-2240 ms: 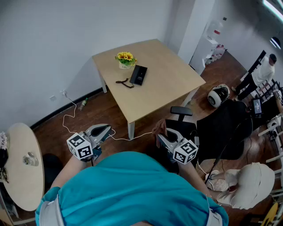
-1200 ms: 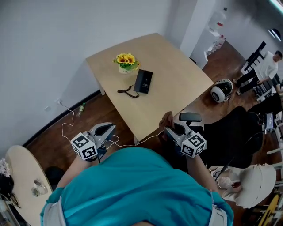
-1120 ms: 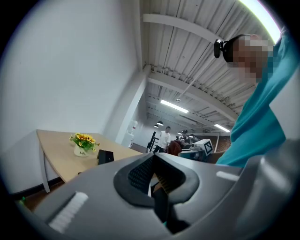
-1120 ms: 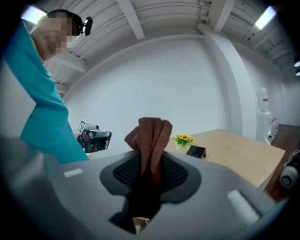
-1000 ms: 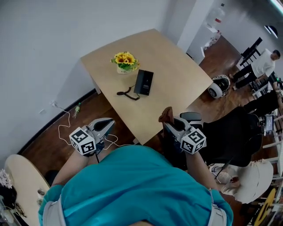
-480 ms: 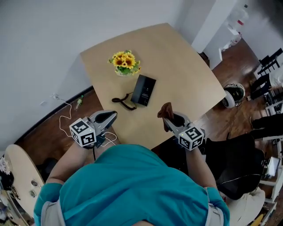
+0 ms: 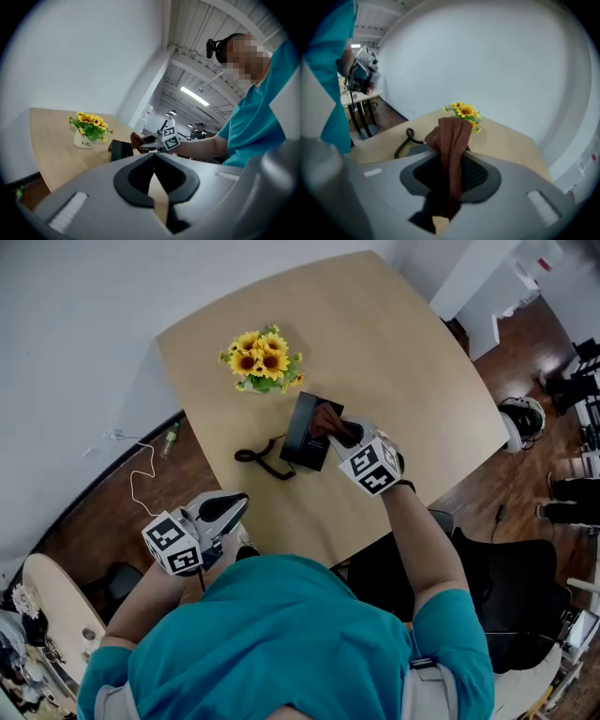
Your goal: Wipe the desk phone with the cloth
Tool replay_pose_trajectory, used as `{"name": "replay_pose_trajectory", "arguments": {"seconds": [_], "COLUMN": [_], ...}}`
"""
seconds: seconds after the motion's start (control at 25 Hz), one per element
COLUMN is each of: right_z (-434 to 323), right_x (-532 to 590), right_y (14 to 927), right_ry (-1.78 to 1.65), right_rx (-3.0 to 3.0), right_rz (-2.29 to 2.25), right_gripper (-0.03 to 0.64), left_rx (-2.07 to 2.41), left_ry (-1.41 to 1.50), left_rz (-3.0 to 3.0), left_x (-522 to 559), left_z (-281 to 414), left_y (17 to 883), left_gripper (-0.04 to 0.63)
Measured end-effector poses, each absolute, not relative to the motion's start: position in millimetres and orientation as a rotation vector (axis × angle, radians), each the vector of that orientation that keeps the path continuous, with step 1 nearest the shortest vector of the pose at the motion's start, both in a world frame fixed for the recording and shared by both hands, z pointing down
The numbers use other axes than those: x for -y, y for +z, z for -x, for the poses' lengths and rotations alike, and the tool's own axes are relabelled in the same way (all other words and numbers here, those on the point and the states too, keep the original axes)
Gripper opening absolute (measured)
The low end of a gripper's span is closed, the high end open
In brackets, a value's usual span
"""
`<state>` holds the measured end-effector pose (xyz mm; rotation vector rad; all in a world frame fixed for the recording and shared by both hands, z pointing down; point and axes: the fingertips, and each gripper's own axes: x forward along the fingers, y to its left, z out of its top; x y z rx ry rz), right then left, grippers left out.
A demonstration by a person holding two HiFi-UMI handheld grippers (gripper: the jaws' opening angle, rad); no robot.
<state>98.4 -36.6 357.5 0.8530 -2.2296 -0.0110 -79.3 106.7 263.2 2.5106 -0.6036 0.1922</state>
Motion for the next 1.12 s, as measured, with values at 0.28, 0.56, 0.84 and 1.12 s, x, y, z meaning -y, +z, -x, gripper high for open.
{"name": "replay_pose_trajectory", "arguments": {"seconds": [0.28,0.56,0.84,1.12], "right_z": [-90,-82,-61,-39], "right_x": [101,85,13,-47], "right_y": [393,405,443,473], "right_ry": [-0.127,-0.168,-0.195,-0.162], "right_rx": [2.030,2.001,1.982,2.002], "right_rz": [-0.819,-0.767,-0.615,-0.470], "right_gripper": [0.118,0.118,0.118,0.118], "left_rx": [0.541,0.571,0.573,0.580], "left_ry": [0.160,0.136,0.143,0.142], "left_rz": [-2.498,-2.477,-2.465,-2.466], "left_x": [-91,-88,-93,-94], "left_z": [96,107,104,105], "left_y": [273,279,283,281], "left_gripper": [0.005,0.005,0.005,0.005]}}
